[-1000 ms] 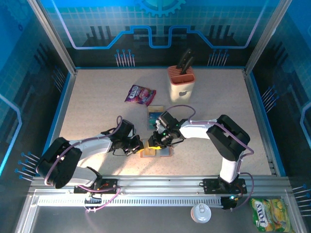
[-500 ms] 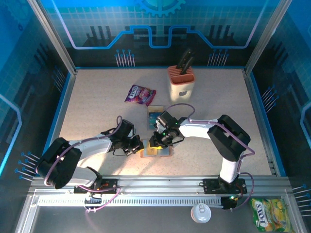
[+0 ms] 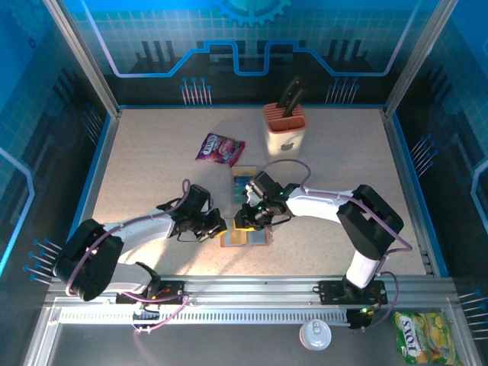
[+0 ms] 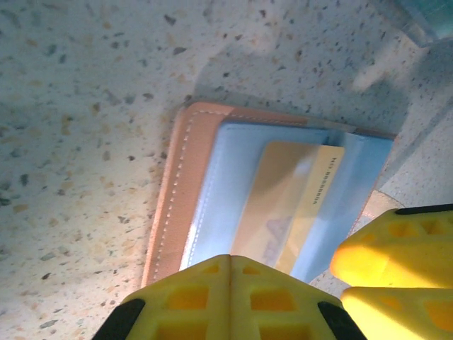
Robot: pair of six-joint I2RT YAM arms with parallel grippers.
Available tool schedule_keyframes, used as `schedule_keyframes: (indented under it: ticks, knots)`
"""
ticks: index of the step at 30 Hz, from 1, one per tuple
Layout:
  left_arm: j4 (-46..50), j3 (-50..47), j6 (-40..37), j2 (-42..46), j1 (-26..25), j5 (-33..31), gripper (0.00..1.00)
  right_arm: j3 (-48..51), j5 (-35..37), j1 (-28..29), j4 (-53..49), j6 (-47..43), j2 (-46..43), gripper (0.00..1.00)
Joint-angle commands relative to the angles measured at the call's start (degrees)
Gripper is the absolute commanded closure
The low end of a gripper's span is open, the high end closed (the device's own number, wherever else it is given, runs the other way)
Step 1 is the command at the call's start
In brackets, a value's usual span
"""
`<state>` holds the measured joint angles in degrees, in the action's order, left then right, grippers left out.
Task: Take the credit cards out of the card holder
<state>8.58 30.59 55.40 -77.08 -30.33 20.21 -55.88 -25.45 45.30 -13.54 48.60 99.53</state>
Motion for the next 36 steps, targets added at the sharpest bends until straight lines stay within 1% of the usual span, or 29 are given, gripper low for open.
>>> schedule_keyframes:
  ticks: [1, 10, 21, 36]
  knots:
    - [1.7, 1.82, -0.23, -1.24, -1.08, 0.56, 0.96, 1.85, 0.81, -0.69, 0.26, 0.62, -1.22, 0.7]
    - [1.44, 3.38, -1.41, -4.38, -1.79, 1.3, 0.97, 4.0, 0.15, -1.46, 2.54, 1.6, -1.01, 0.7]
    - [2.03, 3.73, -1.92, -5.93, -1.82, 1.59, 0.97, 5.08, 0.45, -2.36, 2.39, 1.2, -1.36, 0.7]
    - [3.55, 3.47, -2.56, -5.85, -1.8, 0.29, 0.97, 5.08, -0.6, -2.42, 3.59, 1.44, -0.05, 0.7]
